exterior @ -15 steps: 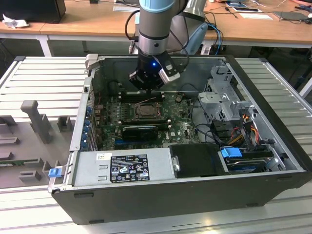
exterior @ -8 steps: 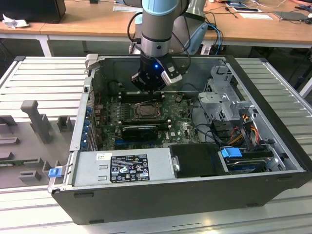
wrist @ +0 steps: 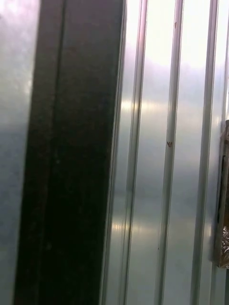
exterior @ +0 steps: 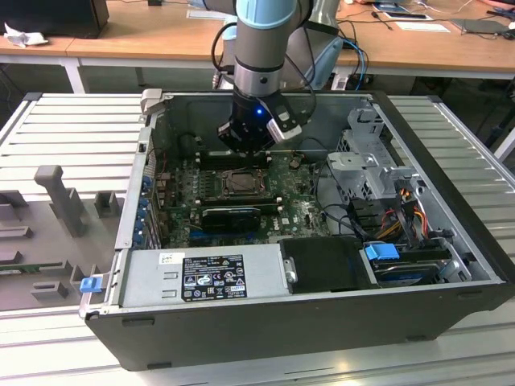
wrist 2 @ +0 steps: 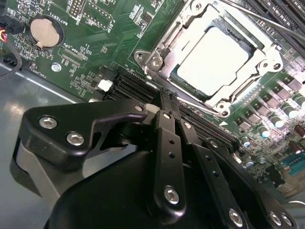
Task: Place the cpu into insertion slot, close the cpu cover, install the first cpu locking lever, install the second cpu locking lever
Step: 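Install the first cpu locking lever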
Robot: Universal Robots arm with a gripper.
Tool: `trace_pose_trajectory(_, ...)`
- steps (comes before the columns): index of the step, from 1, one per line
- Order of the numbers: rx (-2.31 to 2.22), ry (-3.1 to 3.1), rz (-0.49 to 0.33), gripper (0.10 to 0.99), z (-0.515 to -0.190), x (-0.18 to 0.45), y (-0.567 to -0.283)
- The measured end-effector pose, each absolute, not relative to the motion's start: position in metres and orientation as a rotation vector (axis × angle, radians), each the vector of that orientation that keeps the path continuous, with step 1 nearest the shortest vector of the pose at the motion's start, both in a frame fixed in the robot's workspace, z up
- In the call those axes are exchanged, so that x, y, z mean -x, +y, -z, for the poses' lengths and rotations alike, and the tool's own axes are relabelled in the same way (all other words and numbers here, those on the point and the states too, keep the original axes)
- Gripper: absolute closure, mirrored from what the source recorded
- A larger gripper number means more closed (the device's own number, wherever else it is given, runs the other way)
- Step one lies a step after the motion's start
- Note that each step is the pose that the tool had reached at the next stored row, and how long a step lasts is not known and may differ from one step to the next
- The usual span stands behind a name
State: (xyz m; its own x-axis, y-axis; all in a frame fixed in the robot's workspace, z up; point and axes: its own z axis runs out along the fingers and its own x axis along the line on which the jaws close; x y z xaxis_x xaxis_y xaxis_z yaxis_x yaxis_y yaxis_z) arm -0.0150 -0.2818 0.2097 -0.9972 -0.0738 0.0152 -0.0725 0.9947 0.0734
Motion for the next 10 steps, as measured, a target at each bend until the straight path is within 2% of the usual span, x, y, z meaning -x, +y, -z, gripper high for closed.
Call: trace_pose_trajectory(10,-0.088,-3.121,0.114,0.98,-0.2056,0.0125,-0.2828)
